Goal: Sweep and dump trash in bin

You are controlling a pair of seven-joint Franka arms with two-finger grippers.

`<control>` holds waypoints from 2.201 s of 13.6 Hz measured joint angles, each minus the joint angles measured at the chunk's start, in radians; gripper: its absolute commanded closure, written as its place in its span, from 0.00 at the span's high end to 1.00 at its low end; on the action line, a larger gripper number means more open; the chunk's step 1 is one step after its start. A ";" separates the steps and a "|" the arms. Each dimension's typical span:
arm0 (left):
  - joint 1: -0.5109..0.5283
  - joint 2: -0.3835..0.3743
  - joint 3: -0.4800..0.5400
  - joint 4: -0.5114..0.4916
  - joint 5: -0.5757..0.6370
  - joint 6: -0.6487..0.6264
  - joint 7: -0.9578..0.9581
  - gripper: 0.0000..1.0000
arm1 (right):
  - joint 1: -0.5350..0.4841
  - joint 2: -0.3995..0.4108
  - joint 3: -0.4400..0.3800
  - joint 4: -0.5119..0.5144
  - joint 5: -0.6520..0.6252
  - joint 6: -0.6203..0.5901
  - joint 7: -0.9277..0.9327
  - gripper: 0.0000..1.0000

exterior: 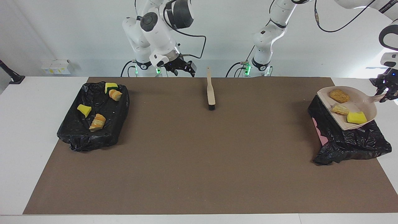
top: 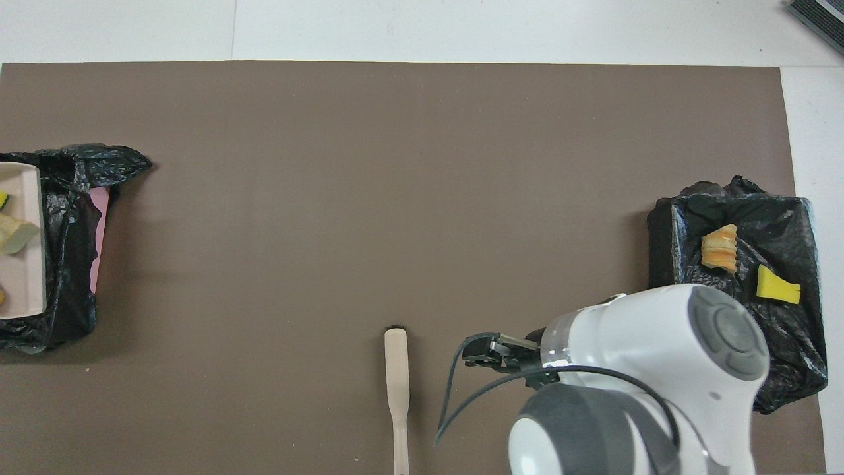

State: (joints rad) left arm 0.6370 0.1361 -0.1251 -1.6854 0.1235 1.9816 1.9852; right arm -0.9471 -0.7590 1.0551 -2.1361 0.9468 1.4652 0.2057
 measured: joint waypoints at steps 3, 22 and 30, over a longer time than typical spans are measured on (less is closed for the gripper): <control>0.000 0.038 0.001 0.075 0.048 0.016 0.000 0.00 | -0.066 0.004 -0.046 0.072 -0.113 -0.013 -0.130 1.00; -0.130 0.027 0.003 -0.016 0.835 0.180 -0.435 0.00 | -0.425 0.045 -0.013 0.387 -0.247 -0.038 -0.325 1.00; -0.266 -0.064 0.002 -0.035 1.053 0.058 -0.530 0.00 | -0.535 0.049 0.075 0.458 -0.246 -0.038 -0.386 1.00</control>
State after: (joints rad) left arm 0.3714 0.0724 -0.1228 -1.7207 1.1768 2.0398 1.4553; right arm -1.4821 -0.7105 1.1301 -1.6781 0.7005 1.4269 -0.1805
